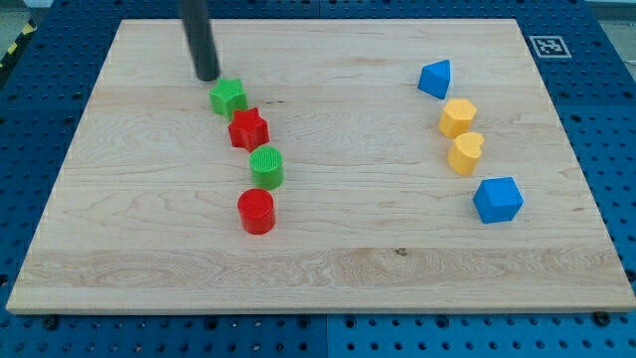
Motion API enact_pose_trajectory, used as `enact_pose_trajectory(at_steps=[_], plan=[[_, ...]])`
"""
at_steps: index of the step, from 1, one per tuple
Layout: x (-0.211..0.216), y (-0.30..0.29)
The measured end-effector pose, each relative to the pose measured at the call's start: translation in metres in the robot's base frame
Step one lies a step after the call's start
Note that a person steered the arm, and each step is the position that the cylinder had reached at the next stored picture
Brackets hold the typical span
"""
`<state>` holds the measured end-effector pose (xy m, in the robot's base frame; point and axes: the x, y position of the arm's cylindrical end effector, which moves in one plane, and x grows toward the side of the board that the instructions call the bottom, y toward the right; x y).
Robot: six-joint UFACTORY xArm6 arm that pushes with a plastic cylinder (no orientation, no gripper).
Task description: Slide the green star right a bit
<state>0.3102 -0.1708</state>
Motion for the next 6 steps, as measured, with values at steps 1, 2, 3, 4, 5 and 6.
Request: enact_pose_trajectory(at_steps=[1, 2, 3, 4, 5, 6], plan=[[0.022, -0.005], [0.052, -0.006], [0.067, -0.002], [0.067, 0.015], [0.065, 0.04], [0.065, 0.04]])
